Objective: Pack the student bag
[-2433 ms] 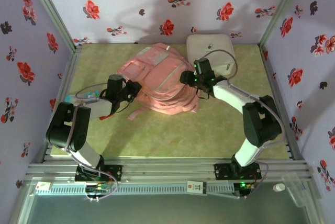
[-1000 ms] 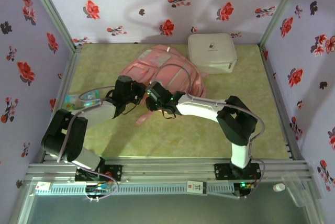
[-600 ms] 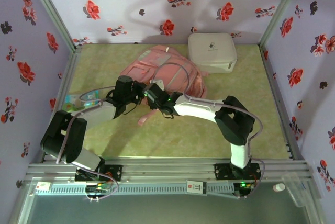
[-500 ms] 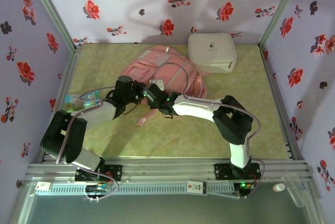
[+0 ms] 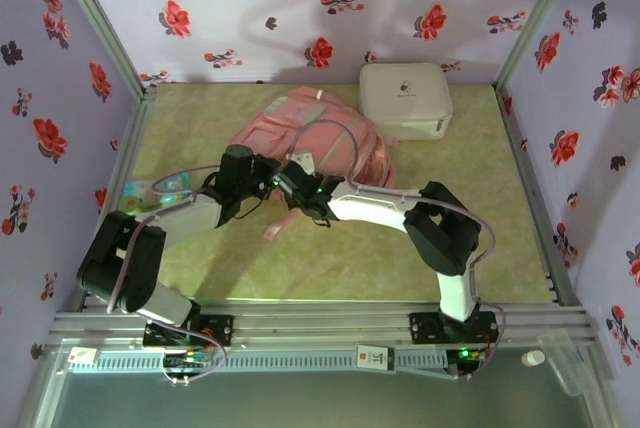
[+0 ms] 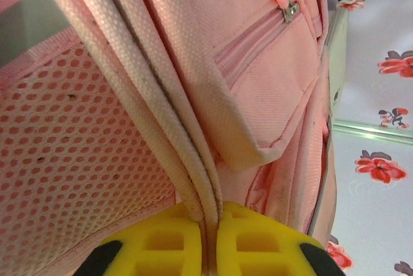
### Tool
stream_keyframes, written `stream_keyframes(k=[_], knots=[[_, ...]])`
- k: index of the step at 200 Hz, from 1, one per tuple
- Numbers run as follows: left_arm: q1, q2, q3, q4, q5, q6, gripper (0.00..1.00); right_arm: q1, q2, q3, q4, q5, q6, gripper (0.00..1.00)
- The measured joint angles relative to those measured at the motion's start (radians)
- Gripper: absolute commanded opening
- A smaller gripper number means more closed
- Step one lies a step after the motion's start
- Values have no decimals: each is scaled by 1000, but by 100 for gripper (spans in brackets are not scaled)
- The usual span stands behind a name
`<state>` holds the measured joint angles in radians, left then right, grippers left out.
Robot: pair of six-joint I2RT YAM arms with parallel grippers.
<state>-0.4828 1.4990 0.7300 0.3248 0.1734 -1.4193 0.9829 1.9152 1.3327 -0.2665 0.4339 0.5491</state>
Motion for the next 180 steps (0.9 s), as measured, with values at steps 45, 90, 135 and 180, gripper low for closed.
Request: stream_keyframes(k=[45,90,135,180], knots=[[0,0,0,-13,25,9,5,-9,-140,-134,4,-43,8,11],[1,0,0,-21,26,17,5,-43,-240,-240,-40,-53,32,10],[1,0,0,-28,28,30,5,-69,-279,-275,-55,-79,40,12],[4,0,0,-29,29,38,6,-93,-285,-275,-68,-118,26,22]])
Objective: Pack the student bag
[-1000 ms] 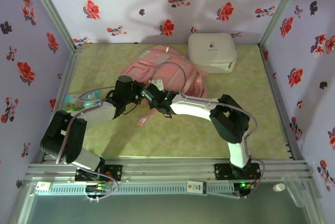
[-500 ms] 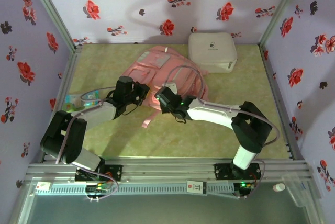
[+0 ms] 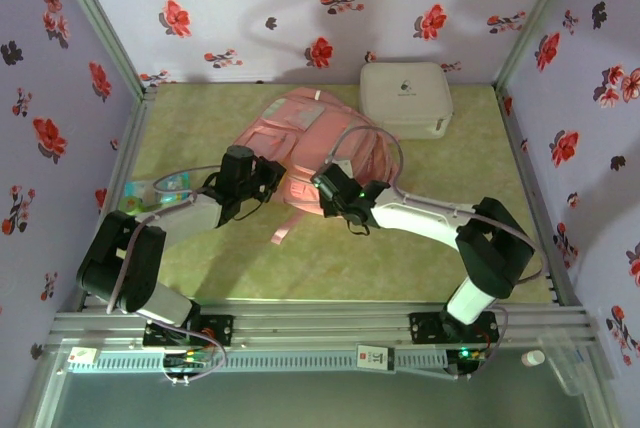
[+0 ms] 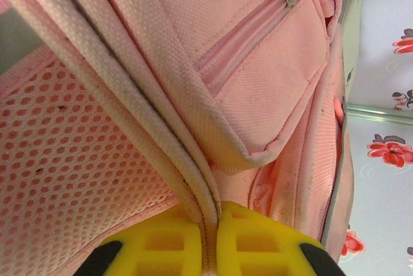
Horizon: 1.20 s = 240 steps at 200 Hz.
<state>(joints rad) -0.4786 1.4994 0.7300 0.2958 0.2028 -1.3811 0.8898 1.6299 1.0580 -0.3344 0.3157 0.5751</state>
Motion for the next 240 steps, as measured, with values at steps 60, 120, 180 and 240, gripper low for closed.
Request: stream_keyframes(k=[60,120,180,240], knots=[[2,0,0,-6,3,0,6,-8,22,21,-12,-7,-26,25],[2,0,0,-7,3,7,6,-8,40,34,-24,-3,-37,11],[27,0,0,-36,23,56,5,-99,-154,-145,37,19,-35,10],[68,9,24,-80,44,140,7,-153,-158,-143,77,-110,-124,0]])
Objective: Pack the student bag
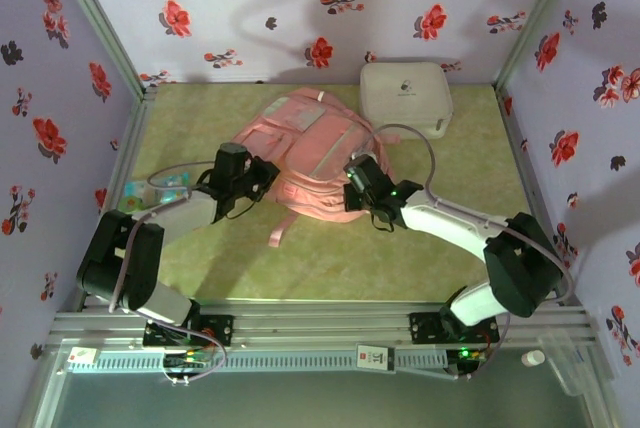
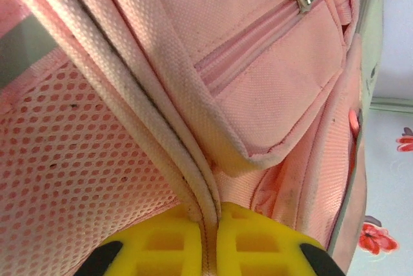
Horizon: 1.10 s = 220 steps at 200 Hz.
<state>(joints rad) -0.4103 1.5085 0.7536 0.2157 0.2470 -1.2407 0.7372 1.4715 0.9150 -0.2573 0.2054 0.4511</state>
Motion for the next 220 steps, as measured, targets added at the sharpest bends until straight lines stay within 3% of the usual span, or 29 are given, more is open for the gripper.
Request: stream_keyframes(k=[54,111,143,192,220], knots=[[64,62,100,-118,29,136,17,-1,53,15,45,-107,-42,0],[180,76,154,-222,-5,269,49,3,129,52,117,-284,-48,0],[223,-23,110,-275,-31,294,68,27,203,116,134,-351,-36,0],[225,-236,-13,-274,4,267,72,80,313,252,171,-418,-29,0],[214,-270,-107,-204,61,177,64,93,351,301,180,-440,-21,0]])
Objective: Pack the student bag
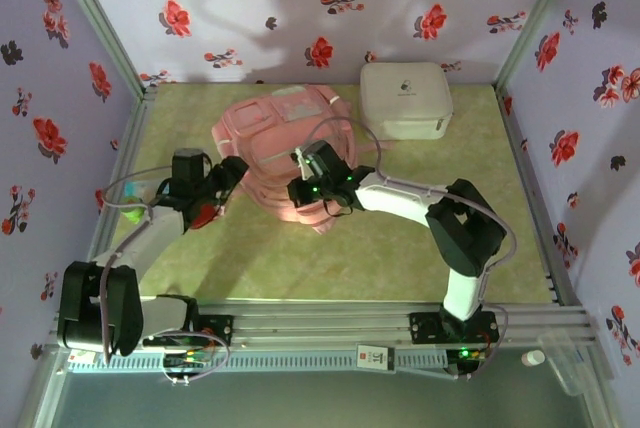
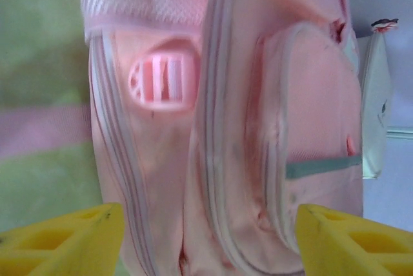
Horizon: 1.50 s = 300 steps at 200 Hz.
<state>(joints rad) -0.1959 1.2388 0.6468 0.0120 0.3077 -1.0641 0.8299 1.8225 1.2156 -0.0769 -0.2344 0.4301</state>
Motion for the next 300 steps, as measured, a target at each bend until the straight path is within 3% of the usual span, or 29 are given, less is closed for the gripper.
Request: stream_keyframes(k=[35,61,107,167,247,273,300], knots=[[-32,20,-60,109,50,-105,44,2,12,20,2,-18,12,0],[-45,68,-61,198,69,-158,35,2,12,22,6,-37,24,0],[-55,166,-62,319,90,-227,30,2,10,22,6,-56,26,0],[-58,195,-100,407,77,-296,32,2,8,22,6,-58,27,0],[-60,192,-93,395,60,-287,10,2,-11,18,5,-31,35,0],[-61,200,-81,379,60,-276,2,3,-32,0,-2,20,35,0],[-62,200,-70,353,58,-257,0,-1,-70,-40,-26,104,34,0]])
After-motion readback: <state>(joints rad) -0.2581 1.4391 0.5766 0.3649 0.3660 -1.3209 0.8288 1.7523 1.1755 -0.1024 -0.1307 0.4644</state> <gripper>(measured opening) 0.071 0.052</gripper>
